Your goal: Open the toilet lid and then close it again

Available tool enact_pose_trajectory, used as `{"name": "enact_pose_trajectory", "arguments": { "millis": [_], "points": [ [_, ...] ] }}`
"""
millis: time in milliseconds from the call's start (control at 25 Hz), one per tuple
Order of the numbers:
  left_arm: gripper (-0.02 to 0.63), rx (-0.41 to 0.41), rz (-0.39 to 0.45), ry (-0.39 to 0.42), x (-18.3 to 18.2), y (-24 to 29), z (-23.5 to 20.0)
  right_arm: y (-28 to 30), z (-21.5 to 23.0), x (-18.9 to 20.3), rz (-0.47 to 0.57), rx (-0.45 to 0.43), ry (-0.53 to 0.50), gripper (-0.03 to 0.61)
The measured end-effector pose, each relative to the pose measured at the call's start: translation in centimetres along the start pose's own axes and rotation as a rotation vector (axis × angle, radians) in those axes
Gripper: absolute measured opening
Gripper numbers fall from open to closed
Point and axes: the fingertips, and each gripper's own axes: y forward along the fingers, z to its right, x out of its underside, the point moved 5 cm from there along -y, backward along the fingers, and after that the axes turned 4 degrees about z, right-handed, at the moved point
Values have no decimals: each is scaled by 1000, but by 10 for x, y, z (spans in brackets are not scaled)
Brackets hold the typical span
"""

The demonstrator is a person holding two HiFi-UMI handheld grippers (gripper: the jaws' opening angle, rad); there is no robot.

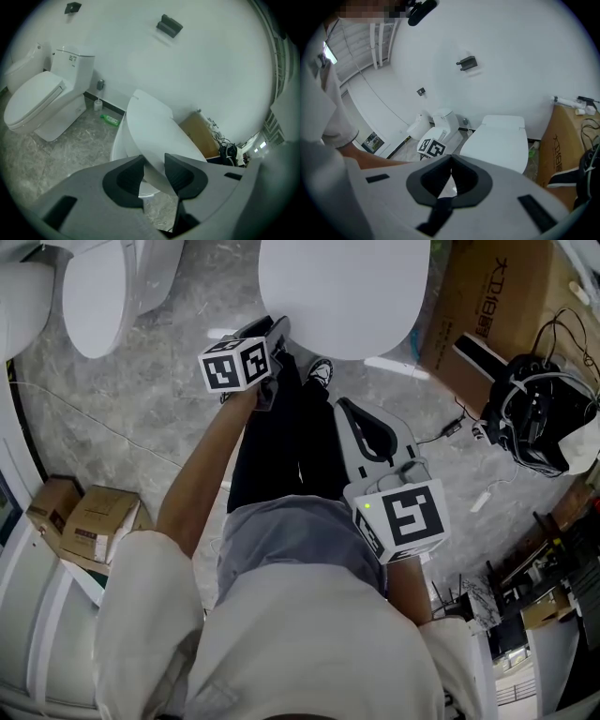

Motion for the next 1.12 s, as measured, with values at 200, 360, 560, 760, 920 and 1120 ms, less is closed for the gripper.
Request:
{"name": "enact_pose_trajectory", "arguments": {
  "millis": [200,360,560,760,920,1120],
  "points": [
    [130,9,8,-3,-10,-7,7,-6,-4,-10,14,4,-8,11],
    [130,19,12,-4,-20,-11,12,-9,-7,-21,26,16,-13,11],
    [132,36,8,8,-34,-18,21,-8,-13,-38,32,21,-32,11],
    [135,75,-17,22,-49,-23,28,0,-23,-62,46,32,-57,11],
    [138,115,-31,36,-63,-28,32,5,-30,-80,70,57,-55,11],
    [141,165,-46,46,-77,-33,38,9,-38,-93,90,95,-47,11]
  ]
}}
